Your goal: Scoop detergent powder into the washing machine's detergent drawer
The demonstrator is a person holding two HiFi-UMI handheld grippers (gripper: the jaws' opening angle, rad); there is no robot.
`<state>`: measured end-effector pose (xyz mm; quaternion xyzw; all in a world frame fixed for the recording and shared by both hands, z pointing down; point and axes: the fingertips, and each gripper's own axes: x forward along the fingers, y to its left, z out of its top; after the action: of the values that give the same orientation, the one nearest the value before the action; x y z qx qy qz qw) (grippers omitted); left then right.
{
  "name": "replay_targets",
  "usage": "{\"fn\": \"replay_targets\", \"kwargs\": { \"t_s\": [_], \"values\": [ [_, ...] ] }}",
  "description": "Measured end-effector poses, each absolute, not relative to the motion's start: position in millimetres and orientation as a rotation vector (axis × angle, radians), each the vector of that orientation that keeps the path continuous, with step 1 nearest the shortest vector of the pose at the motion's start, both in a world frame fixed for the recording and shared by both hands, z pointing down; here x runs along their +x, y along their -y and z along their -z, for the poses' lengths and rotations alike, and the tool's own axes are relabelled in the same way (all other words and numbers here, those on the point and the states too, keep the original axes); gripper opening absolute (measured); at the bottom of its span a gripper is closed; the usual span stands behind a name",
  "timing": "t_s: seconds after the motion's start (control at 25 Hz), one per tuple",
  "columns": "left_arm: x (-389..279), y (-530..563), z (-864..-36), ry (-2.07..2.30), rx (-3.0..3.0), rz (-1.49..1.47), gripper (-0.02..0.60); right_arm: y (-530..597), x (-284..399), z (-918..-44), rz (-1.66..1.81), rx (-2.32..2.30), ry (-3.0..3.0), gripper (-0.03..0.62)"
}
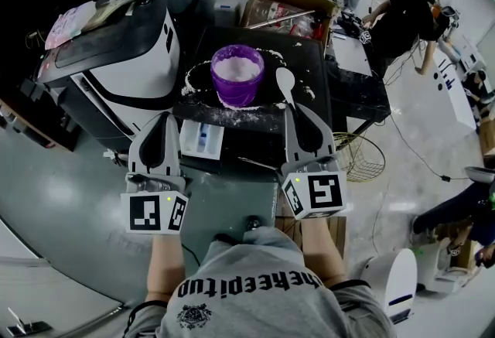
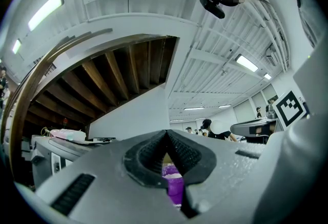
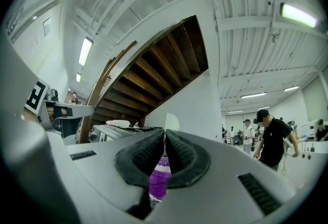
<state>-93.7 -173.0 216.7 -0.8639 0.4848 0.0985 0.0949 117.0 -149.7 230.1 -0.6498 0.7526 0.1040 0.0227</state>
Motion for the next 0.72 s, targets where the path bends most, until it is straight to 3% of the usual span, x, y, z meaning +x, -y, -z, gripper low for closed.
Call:
{"fn": "replay_targets", "kwargs": {
  "t_s": [0.72],
  "values": [
    [-80, 173, -218, -1.417, -2.580, -0.295, 0.003, 145, 126, -232, -0.319, -2.044, -2.324, 0.006]
  ]
}}
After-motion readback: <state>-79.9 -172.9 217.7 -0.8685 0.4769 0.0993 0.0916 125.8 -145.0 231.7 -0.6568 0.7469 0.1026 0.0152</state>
